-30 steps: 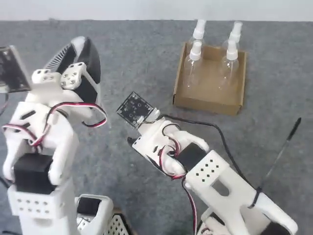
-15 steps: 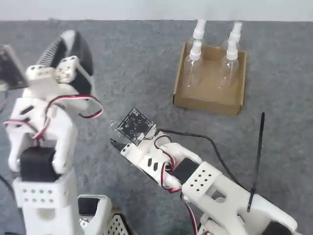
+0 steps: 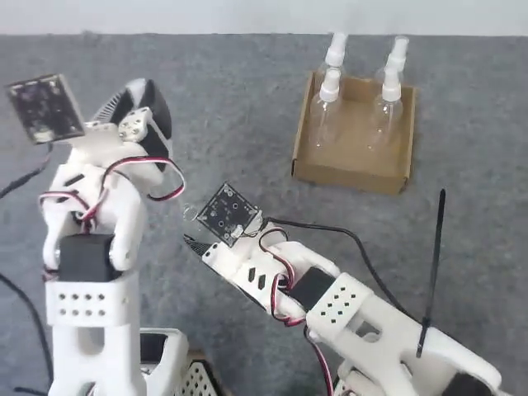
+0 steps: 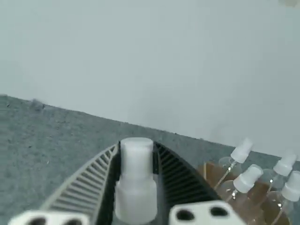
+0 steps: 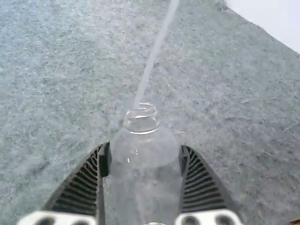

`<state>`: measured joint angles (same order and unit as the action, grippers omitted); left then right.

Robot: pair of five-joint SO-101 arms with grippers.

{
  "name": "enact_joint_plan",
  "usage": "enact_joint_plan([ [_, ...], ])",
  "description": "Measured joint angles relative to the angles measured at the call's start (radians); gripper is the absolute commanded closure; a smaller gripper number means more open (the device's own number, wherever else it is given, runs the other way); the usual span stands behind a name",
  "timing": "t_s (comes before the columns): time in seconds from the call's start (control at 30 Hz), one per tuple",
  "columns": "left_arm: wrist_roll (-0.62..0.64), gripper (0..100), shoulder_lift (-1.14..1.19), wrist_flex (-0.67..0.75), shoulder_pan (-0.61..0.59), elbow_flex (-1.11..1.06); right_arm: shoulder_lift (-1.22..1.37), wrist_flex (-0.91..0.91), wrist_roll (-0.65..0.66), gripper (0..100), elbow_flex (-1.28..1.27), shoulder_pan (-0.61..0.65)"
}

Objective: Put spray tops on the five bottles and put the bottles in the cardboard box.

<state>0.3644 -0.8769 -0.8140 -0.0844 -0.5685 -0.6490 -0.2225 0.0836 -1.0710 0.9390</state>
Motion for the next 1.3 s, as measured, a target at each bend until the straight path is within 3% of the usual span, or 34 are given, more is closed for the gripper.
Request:
enact_joint_plan([
  [0.3, 0.000, 99, 0.002, 0.000, 0.058, -0.138, -0.002, 0.008, -0.064, 99.3, 0.000, 0.000],
  [0.5, -0.083, 99, 0.002, -0.003, 0.080, -0.175, -0.101, 0.009, -0.109, 99.3, -0.046, -0.003],
  [0.83, -0.110, 99, 0.000, -0.157, 0.166, -0.173, -0.155, 0.009, -0.115, 99.3, -0.089, -0.021],
  [1.3, -0.110, 97, -0.068, -0.221, 0.178, -0.173, -0.163, 0.009, -0.115, 99.3, -0.100, -0.068],
])
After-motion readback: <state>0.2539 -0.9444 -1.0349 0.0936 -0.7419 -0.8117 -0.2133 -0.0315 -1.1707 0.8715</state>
